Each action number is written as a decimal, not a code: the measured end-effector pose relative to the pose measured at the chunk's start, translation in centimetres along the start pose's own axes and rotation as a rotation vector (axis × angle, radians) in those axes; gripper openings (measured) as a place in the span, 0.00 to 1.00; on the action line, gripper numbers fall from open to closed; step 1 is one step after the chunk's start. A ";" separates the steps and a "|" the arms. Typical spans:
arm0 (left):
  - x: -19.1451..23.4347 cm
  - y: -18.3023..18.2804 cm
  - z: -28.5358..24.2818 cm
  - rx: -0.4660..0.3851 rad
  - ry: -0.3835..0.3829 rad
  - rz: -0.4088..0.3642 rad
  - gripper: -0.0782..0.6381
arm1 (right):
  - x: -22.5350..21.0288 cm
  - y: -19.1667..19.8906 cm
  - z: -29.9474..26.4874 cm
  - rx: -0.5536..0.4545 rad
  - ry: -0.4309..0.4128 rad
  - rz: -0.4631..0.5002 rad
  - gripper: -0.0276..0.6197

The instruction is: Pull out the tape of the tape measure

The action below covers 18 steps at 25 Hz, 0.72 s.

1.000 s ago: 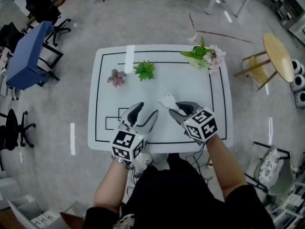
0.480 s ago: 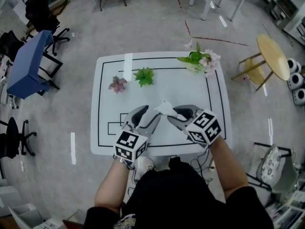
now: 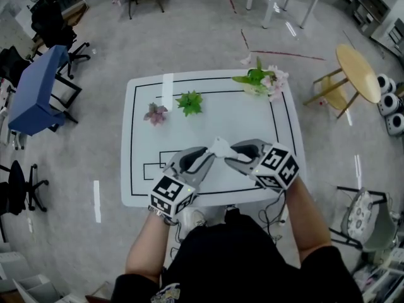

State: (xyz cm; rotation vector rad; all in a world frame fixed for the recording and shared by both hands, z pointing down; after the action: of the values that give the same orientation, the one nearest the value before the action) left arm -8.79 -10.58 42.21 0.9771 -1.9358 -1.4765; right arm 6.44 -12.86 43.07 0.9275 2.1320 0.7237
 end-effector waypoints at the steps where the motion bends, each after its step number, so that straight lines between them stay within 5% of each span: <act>1: 0.0 0.0 0.0 -0.002 0.004 0.001 0.23 | 0.0 0.0 0.1 0.000 -0.002 0.001 0.25; 18: 0.1 -0.2 1.1 0.005 -0.042 -0.016 0.16 | 1.0 -0.1 0.4 -0.048 0.031 -0.036 0.25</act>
State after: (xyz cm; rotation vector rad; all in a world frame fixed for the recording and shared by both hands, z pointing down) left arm -9.62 -10.05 41.73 0.9730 -1.9669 -1.5132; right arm 6.16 -12.08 42.40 0.8549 2.1429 0.7725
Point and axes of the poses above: the fingertips, and each gripper's own axes: z backward along the fingers, x to its left, y out of its underside, the point moved 7 cm from there along z, backward along the fingers, and after that the axes turned 13 degrees about -z, right-handed, at the moved point
